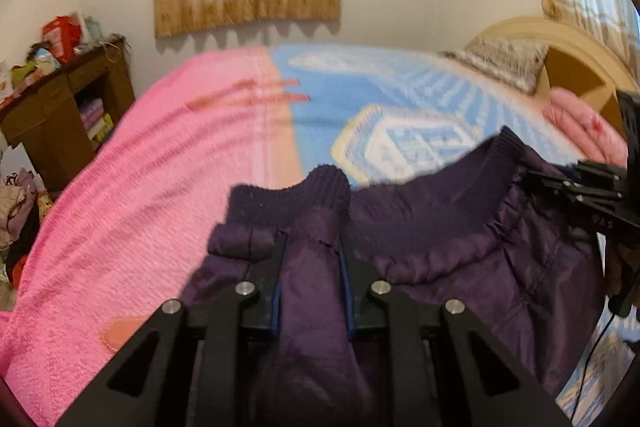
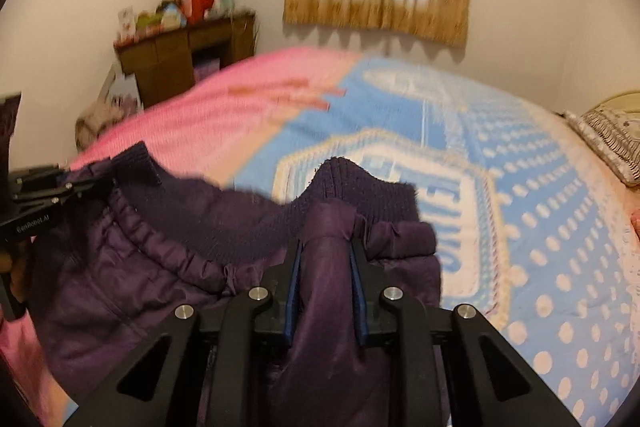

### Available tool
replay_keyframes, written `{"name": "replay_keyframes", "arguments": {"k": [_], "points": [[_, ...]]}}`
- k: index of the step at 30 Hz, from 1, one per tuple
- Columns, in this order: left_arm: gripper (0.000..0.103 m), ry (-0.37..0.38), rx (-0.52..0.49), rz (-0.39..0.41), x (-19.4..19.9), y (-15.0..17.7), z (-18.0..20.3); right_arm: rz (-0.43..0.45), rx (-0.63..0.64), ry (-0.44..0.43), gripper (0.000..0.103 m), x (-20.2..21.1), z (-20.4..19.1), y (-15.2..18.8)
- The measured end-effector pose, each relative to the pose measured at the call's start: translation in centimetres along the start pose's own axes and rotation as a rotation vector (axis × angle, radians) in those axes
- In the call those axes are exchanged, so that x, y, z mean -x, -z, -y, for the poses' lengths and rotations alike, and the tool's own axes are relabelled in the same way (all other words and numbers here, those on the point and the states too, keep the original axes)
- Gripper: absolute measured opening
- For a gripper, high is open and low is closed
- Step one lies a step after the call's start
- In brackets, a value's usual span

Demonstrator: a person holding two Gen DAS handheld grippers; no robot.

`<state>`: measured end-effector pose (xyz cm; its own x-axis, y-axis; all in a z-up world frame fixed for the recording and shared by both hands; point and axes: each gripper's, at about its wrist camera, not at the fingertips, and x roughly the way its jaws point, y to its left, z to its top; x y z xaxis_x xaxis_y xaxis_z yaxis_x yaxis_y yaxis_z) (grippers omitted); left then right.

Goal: Fold large clothes

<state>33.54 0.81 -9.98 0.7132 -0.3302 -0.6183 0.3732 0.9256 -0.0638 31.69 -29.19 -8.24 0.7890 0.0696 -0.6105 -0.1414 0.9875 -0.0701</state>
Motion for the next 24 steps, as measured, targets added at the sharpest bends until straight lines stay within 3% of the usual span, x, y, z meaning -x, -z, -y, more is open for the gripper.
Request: {"name": "replay_keyframes", "arguments": {"k": [4, 7, 8, 10, 12, 14, 16, 18, 24], "points": [[0.023, -0.024, 0.063, 0.07, 0.4, -1.5, -0.7, 0.072, -0.039, 0.049, 0.022, 1.1, 0.3, -1.9], [0.024, -0.087, 0.062, 0.079, -1.1, -2.3, -0.9, 0.043, -0.085, 0.09, 0.022, -0.6, 0.8, -2.3], [0.025, -0.153, 0.029, 0.076, -2.3, -2.3, -0.5, 0.021, -0.089, 0.103, 0.022, -1.5, 0.9, -2.1], [0.036, -0.216, -0.001, 0.053, -4.4, -1.7, -0.2, -0.04, -0.112, 0.135, 0.024, -4.2, 1.2, -0.8], [0.042, -0.279, 0.002, 0.036, -5.5, -0.9, -0.2, -0.094, -0.121, 0.147, 0.037, -6.1, 1.4, 0.7], [0.058, -0.326, 0.018, 0.05, -5.9, -0.5, -0.3, -0.079, -0.169, 0.161, 0.05, -6.9, 2.1, 2.3], [0.083, -0.363, 0.033, 0.089, -5.5, -0.3, -0.4, -0.071, -0.194, 0.176, 0.056, -6.9, 2.6, 2.7], [0.09, -0.363, 0.041, 0.1, -5.6, -0.2, -0.7, -0.072, -0.181, 0.198, 0.058, -7.1, 2.3, 2.7], [0.093, -0.434, 0.072, 0.107, -6.1, 0.3, -1.0, -0.103, -0.092, 0.308, 0.061, -8.4, 0.9, 2.9]]}}
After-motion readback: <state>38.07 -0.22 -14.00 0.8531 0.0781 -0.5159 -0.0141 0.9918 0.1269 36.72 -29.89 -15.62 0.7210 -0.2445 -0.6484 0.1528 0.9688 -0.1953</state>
